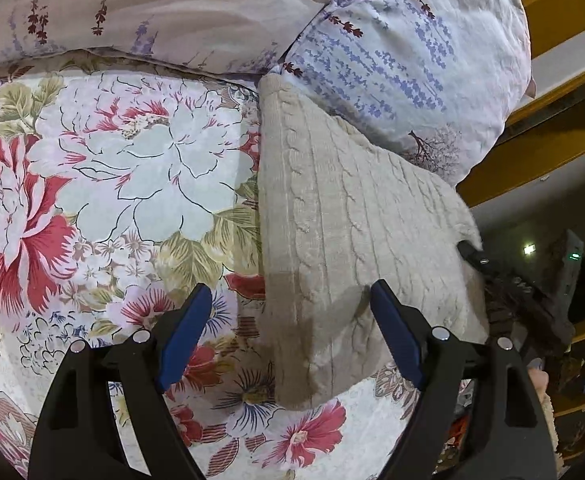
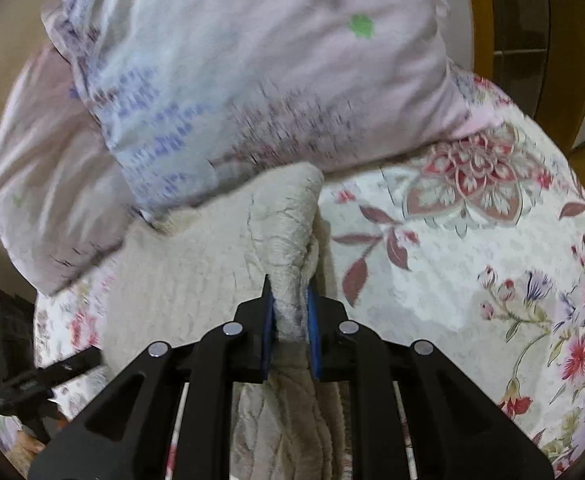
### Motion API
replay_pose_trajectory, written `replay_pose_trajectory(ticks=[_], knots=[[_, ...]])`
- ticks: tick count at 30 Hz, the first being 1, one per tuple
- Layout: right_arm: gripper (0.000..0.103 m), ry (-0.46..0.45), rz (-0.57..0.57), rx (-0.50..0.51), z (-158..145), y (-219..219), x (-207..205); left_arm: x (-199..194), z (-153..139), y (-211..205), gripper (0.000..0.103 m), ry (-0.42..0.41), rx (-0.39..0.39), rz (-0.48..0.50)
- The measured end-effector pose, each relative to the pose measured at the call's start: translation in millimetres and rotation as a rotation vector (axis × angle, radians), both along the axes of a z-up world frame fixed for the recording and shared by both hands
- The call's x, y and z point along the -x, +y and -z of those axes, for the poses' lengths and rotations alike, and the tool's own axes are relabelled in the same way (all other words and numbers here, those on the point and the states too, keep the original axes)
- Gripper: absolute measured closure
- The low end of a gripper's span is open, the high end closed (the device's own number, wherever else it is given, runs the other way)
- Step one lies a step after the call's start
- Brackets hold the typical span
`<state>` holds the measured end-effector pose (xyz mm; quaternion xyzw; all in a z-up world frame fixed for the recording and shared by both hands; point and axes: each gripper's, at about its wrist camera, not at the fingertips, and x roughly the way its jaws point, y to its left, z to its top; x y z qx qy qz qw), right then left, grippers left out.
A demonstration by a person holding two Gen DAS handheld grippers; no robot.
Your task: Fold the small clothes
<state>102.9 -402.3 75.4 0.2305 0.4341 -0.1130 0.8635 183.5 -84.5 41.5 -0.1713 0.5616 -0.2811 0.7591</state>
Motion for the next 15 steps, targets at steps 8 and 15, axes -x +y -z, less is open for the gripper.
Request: replay_pose_trajectory(ticks=[8,15], knots=[[0.053,-0.006,0.081,-0.188,23.1,-26.8,19.3,0.4,1.0,-6.2,0.027,-0.005,-0.008,0.013],[0.057,-0.015,0.024,-0.294,30.8,-21.0,48.4,8.0,5.6,-16.6,0.043,-0.006,-0.019,0.052]])
